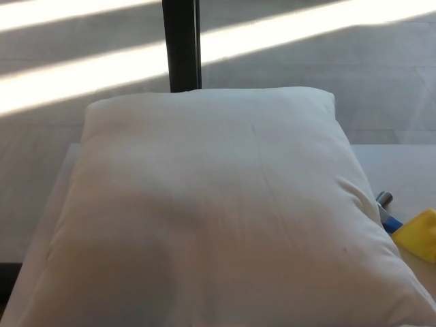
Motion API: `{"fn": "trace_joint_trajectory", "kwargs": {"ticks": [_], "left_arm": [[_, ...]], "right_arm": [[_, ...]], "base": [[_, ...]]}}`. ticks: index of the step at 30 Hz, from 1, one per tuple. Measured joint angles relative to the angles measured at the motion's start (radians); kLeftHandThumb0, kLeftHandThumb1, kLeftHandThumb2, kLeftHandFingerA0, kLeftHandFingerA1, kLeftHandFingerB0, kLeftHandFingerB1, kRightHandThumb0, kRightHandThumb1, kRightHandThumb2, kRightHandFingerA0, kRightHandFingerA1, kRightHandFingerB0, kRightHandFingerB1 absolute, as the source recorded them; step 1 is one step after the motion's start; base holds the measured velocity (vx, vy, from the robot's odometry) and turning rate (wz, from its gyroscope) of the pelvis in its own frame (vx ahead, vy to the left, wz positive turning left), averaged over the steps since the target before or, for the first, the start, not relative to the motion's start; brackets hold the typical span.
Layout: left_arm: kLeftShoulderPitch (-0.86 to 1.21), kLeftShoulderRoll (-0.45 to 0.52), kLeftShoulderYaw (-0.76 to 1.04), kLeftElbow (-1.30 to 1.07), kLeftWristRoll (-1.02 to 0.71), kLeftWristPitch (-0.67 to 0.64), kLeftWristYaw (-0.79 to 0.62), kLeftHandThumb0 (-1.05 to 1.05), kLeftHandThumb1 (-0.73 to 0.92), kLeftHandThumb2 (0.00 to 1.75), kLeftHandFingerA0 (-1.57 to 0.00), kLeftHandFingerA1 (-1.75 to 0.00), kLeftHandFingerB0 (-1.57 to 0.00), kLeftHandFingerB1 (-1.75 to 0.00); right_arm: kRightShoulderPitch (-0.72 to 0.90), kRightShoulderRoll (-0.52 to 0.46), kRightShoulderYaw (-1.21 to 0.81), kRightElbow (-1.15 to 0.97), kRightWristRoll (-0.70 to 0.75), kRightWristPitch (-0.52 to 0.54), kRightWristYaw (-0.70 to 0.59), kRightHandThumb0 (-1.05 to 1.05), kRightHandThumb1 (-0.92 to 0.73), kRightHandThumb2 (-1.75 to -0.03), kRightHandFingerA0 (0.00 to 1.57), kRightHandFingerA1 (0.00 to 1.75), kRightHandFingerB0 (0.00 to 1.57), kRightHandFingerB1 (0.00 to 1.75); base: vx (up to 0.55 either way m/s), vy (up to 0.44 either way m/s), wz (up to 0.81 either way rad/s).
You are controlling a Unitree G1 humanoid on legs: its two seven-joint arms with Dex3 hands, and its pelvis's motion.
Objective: A hammer is kept on the right hand side and a pillow is kept on the left hand side on the desk infront of the robot and the robot uses its right hand to pick up the hammer and makes a downward swinging motion to hit the pillow
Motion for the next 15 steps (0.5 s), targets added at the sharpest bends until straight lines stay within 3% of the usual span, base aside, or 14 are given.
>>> {"fn": "trace_joint_trajectory", "kwargs": {"ticks": [1, 2, 3, 4, 5, 6, 8, 9, 12, 15], "left_arm": [[-0.006, 0.005, 0.022, 0.011, -0.01, -0.004, 0.004, -0.5, 0.57, 0.57, -0.76, -0.55, -0.66, -0.5], [-0.01, 0.008, 0.035, 0.019, -0.018, -0.005, 0.006, -0.49, 0.57, 0.57, -0.74, -0.57, -0.66, -0.52], [-0.014, 0.009, 0.05, 0.027, -0.026, -0.008, 0.009, -0.49, 0.57, 0.57, -0.74, -0.57, -0.66, -0.52], [-0.016, 0.01, 0.062, 0.033, -0.033, -0.009, 0.009, -0.5, 0.56, 0.57, -0.73, -0.56, -0.69, -0.52], [-0.018, 0.012, 0.074, 0.04, -0.04, -0.011, 0.011, -0.51, 0.57, 0.57, -0.76, -0.56, -0.69, -0.51], [-0.019, 0.012, 0.081, 0.044, -0.045, -0.012, 0.011, -0.51, 0.58, 0.57, -0.74, -0.55, -0.65, -0.49], [-0.021, 0.012, 0.089, 0.048, -0.055, -0.013, 0.012, -0.5, 0.58, 0.58, -0.74, -0.55, -0.66, -0.5], [-0.021, 0.012, 0.091, 0.049, -0.058, -0.013, 0.012, -0.49, 0.57, 0.57, -0.73, -0.56, -0.64, -0.5], [-0.03, 0.012, 0.102, 0.053, -0.07, -0.013, 0.012, -0.51, 0.57, 0.57, -0.75, -0.54, -0.66, -0.5], [-0.037, 0.012, 0.108, 0.054, -0.077, -0.013, 0.014, -0.53, 0.58, 0.58, -0.78, -0.56, -0.68, -0.51]], "right_arm": [[-0.008, -0.006, -0.03, 0.002, 0.015, 0.001, -0.004, -0.69, -0.69, -0.61, 0.45, 0.62, 0.37, 0.36], [-0.013, -0.011, -0.054, 0.003, 0.027, 0.006, -0.006, -0.74, -0.71, -0.62, 0.26, 0.59, 0.25, 0.35], [-0.018, -0.013, -0.076, 0.007, 0.039, 0.015, -0.006, -0.74, -0.71, -0.62, 0.26, 0.59, 0.25, 0.35], [-0.024, -0.014, -0.098, 0.012, 0.052, 0.025, -0.009, -0.38, -0.45, -1.03, 0.03, 0.54, 0.0, 0.5], [-0.032, -0.019, -0.123, 0.018, 0.067, 0.036, -0.012, -0.76, -0.57, -0.91, 0.0, 0.18, 0.03, 0.25], [-0.039, -0.025, -0.141, 0.022, 0.079, 0.044, -0.013, -0.64, -0.73, -0.61, 0.05, 0.28, 0.23, 0.39], [-0.06, -0.036, -0.19, 0.04, 0.106, 0.059, -0.023, -0.65, -0.75, -0.64, 0.05, 0.3, 0.14, 0.36], [-0.07, -0.041, -0.216, 0.046, 0.12, 0.068, -0.032, -0.75, -0.57, -0.96, 0.0, 0.25, 0.0, 0.22], [-0.108, -0.06, -0.293, 0.052, 0.162, 0.091, -0.06, -0.89, -0.64, -0.92, 0.0, 0.07, 0.0, 0.0], [-0.152, -0.09, -0.353, 0.048, 0.199, 0.107, -0.075, -0.92, -0.71, -0.98, 0.0, 0.09, 0.0, 0.0]], "base": [[0.0, 0.0, 0.0], [0.0, 0.0, 0.0], [0.0, 0.0, 0.0], [0.0, 0.0, 0.0], [0.0, 0.0, 0.0], [0.0, 0.0, 0.0], [0.0, 0.0, 0.0], [0.0, 0.0, 0.0], [0.0, 0.0, 0.0], [0.0, 0.0, 0.0]]}}
